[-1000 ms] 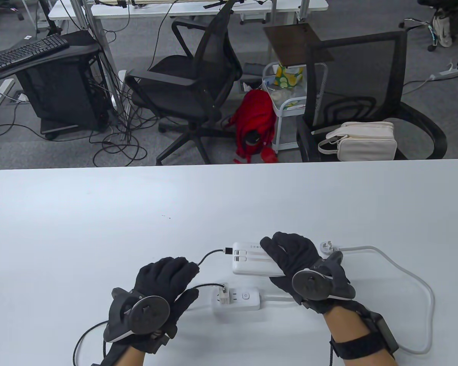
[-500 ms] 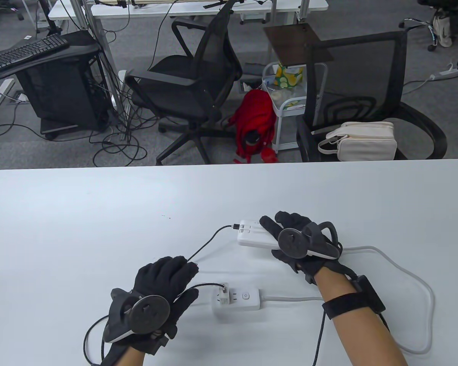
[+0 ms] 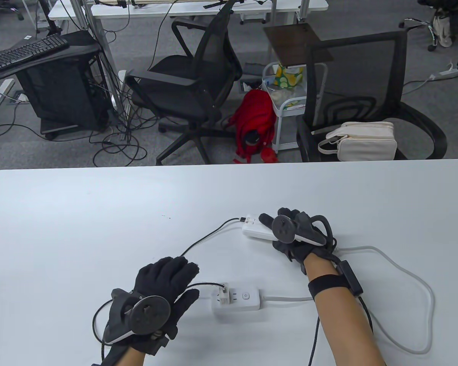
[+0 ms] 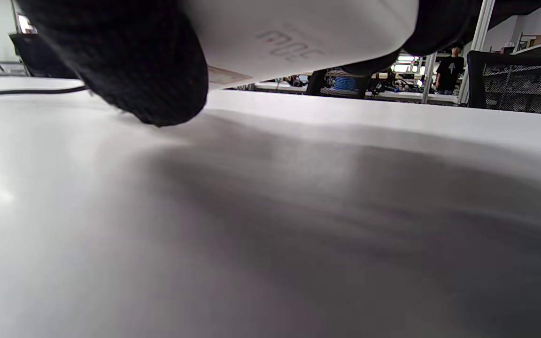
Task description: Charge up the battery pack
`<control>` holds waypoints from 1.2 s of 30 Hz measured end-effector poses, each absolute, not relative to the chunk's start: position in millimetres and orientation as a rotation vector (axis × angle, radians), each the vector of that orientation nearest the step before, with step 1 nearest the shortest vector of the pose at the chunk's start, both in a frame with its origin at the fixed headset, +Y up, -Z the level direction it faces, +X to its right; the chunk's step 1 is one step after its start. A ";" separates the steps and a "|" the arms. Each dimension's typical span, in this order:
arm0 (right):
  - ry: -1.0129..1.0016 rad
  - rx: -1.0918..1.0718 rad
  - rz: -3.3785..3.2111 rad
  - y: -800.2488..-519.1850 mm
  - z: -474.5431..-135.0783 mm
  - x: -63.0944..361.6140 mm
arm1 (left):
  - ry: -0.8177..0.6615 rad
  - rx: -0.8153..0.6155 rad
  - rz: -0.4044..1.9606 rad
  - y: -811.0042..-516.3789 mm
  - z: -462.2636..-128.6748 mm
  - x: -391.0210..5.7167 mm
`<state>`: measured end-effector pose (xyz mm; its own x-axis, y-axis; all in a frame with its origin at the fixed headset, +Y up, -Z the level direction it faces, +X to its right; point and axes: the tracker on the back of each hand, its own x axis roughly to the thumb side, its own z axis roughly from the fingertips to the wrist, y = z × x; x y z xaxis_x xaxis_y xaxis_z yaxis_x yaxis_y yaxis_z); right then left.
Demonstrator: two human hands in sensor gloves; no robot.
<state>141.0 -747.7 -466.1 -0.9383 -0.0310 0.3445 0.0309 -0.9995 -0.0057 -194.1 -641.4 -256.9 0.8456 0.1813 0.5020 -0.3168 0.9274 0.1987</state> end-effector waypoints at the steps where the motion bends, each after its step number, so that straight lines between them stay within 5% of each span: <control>1: 0.001 -0.552 -3.041 -748.5 -467.5 140.2 | -0.498 0.282 0.266 -641.1 -256.6 -194.0; 24: -0.392 -0.453 -3.049 -761.5 -477.9 143.1 | -0.505 0.256 0.266 -643.3 -258.8 -194.0; 36: -0.407 -0.456 -2.988 -763.4 -471.4 139.6 | -0.497 0.247 0.265 -644.0 -260.5 -195.0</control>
<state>139.6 -763.4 -471.4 -0.9512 -0.0497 0.3047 0.1293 -0.9603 0.2471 -195.0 -644.0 -260.5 0.8466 0.1888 0.4976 -0.3079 0.9364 0.1685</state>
